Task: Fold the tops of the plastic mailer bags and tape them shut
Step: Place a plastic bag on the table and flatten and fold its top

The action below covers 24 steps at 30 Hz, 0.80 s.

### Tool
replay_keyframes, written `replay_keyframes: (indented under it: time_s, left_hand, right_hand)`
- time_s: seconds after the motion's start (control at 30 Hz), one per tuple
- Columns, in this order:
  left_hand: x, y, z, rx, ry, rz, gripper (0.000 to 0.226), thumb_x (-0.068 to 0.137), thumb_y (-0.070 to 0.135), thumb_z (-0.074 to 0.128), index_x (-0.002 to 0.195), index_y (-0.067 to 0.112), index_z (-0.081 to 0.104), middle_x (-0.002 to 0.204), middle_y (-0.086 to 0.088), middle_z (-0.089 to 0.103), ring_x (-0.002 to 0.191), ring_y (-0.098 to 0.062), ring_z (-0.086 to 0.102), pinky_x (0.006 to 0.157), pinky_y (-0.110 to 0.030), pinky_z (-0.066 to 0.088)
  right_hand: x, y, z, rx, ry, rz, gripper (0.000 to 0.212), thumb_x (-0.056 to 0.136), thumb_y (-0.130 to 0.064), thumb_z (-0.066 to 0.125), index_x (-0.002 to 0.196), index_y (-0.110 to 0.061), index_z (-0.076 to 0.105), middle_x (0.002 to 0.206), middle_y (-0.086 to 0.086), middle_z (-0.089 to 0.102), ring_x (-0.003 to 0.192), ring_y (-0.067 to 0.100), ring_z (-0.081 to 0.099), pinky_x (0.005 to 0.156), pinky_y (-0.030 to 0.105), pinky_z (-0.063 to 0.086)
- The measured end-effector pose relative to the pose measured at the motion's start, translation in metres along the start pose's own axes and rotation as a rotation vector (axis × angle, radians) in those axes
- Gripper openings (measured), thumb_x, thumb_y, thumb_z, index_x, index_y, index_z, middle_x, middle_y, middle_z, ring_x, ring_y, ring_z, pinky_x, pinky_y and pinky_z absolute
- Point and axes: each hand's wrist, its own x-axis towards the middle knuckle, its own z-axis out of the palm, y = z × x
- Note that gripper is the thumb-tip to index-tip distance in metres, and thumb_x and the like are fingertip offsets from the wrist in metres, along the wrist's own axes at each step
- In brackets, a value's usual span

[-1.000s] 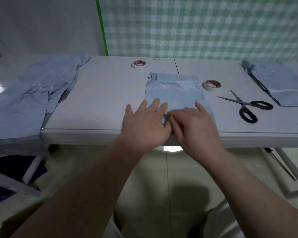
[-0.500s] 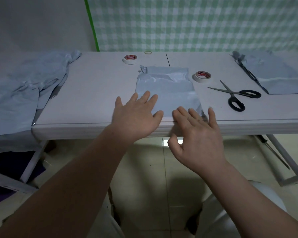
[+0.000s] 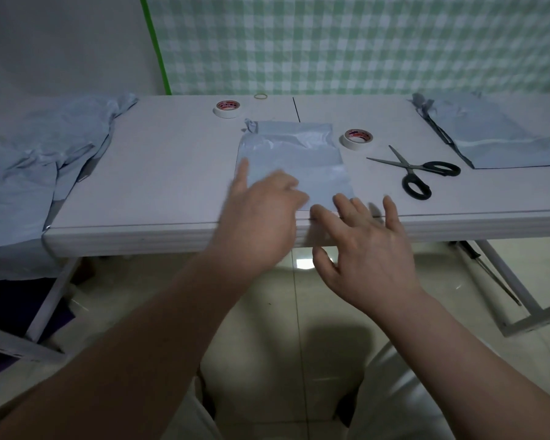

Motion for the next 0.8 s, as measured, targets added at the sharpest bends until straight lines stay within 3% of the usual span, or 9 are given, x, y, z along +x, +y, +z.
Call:
replay_keyframes:
  time_s: [0.03, 0.1, 0.23, 0.5, 0.67, 0.8]
  left_hand:
    - [-0.005, 0.007, 0.003, -0.053, 0.042, 0.029, 0.035, 0.081, 0.016, 0.047, 0.108, 0.021, 0.069, 0.114, -0.001, 0.064, 0.109, -0.021, 0.060, 0.113, -0.052, 0.013]
    - [-0.014, 0.015, 0.008, -0.128, 0.056, -0.008, 0.038, 0.078, 0.017, 0.043, 0.104, 0.015, 0.071, 0.101, -0.002, 0.065, 0.091, -0.021, 0.064, 0.112, -0.052, 0.022]
    - [-0.022, 0.018, 0.011, -0.129, 0.031, -0.075, 0.043, 0.080, 0.021, 0.041, 0.112, 0.015, 0.067, 0.109, -0.003, 0.063, 0.103, -0.022, 0.059, 0.109, -0.053, 0.029]
    - [-0.033, -0.002, 0.011, -0.076, 0.100, -0.132, 0.045, 0.079, 0.023, 0.036, 0.100, 0.009, 0.074, 0.108, -0.013, 0.065, 0.116, -0.032, 0.057, 0.101, -0.059, 0.037]
    - [-0.043, -0.022, 0.008, -0.064, 0.159, -0.165, 0.041, 0.077, 0.019, 0.041, 0.097, 0.006, 0.074, 0.099, -0.015, 0.064, 0.112, -0.036, 0.058, 0.092, -0.056, 0.042]
    - [-0.050, -0.032, 0.005, -0.030, 0.243, -0.166, 0.041, 0.077, 0.018, 0.040, 0.093, 0.001, 0.073, 0.089, -0.016, 0.062, 0.099, -0.036, 0.058, 0.080, -0.042, 0.040]
  right_hand:
    - [0.000, 0.000, 0.001, 0.002, 0.004, 0.005, 0.046, 0.078, -0.038, 0.047, 0.121, -0.023, 0.054, 0.125, 0.006, 0.054, 0.110, 0.025, 0.055, 0.109, 0.053, 0.022]
    - [-0.001, -0.001, 0.002, 0.007, 0.015, 0.014, 0.046, 0.079, -0.038, 0.050, 0.122, -0.023, 0.054, 0.126, 0.007, 0.054, 0.113, 0.025, 0.055, 0.109, 0.055, 0.022]
    - [-0.001, -0.004, 0.007, -0.013, 0.036, 0.034, 0.047, 0.078, -0.034, 0.063, 0.123, -0.023, 0.054, 0.130, 0.010, 0.053, 0.120, 0.028, 0.053, 0.108, 0.057, 0.021]
    - [-0.001, -0.006, 0.005, -0.011, 0.015, 0.076, 0.045, 0.072, -0.019, 0.070, 0.114, -0.022, 0.054, 0.127, 0.002, 0.053, 0.121, 0.023, 0.051, 0.109, 0.058, 0.019]
    - [-0.002, -0.005, 0.005, 0.031, 0.022, 0.102, 0.040, 0.074, -0.019, 0.068, 0.111, -0.023, 0.053, 0.130, -0.004, 0.052, 0.126, 0.020, 0.047, 0.110, 0.057, 0.018]
    - [-0.004, -0.004, 0.005, 0.043, 0.048, 0.121, 0.038, 0.074, -0.017, 0.070, 0.109, -0.021, 0.055, 0.131, -0.004, 0.053, 0.127, 0.023, 0.047, 0.110, 0.059, 0.018]
